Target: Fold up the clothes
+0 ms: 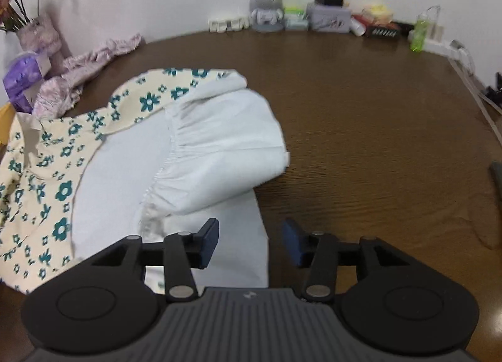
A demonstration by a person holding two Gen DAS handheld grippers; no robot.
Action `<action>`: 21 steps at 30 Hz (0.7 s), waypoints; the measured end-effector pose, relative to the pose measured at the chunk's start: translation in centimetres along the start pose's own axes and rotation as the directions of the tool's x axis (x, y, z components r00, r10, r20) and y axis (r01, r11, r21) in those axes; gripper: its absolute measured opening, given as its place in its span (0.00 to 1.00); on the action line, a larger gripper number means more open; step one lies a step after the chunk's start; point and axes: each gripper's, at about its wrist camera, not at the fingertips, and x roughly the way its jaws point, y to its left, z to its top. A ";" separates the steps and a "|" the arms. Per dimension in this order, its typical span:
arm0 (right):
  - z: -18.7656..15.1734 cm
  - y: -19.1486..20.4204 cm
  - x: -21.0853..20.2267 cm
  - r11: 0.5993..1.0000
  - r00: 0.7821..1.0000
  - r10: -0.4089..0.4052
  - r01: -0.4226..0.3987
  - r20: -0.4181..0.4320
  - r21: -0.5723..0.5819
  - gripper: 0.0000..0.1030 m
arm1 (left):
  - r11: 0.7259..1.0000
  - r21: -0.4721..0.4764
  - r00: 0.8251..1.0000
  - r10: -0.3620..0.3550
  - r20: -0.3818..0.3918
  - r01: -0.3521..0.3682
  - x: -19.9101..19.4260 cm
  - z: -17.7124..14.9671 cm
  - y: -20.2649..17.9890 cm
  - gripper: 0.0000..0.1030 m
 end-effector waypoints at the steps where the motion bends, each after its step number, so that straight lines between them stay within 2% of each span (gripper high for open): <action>1: 0.4 0.2 0.8 1.000 1.000 -0.002 0.002 -0.015 -0.002 0.44 | 1.000 -0.002 1.000 -0.001 0.000 0.001 0.0 0.0 0.0 0.40; 11: 1.9 1.3 4.0 0.998 0.998 -0.004 0.000 -0.061 -0.056 0.42 | 1.000 0.007 1.000 -0.007 0.005 0.007 0.1 0.1 -0.2 0.42; 12: 1.9 1.4 4.1 0.998 0.998 -0.008 0.004 -0.059 -0.068 0.35 | 1.000 0.008 1.000 -0.009 0.006 0.009 0.1 0.1 -0.2 0.44; 15: 1.8 1.8 4.0 0.995 0.998 -0.006 0.000 -0.061 -0.100 0.01 | 1.000 0.013 1.000 -0.006 0.011 0.006 0.1 0.0 -0.4 0.44; 16: 1.7 1.9 3.9 0.994 0.998 -0.005 -0.002 -0.064 -0.105 0.01 | 1.000 0.013 1.000 -0.005 0.012 0.005 0.1 0.0 -0.4 0.44; 21: 0.6 1.3 2.6 0.989 0.994 -0.101 0.096 -0.037 -0.115 0.01 | 1.000 0.017 1.000 0.005 0.022 -0.005 0.1 -0.2 -0.5 0.44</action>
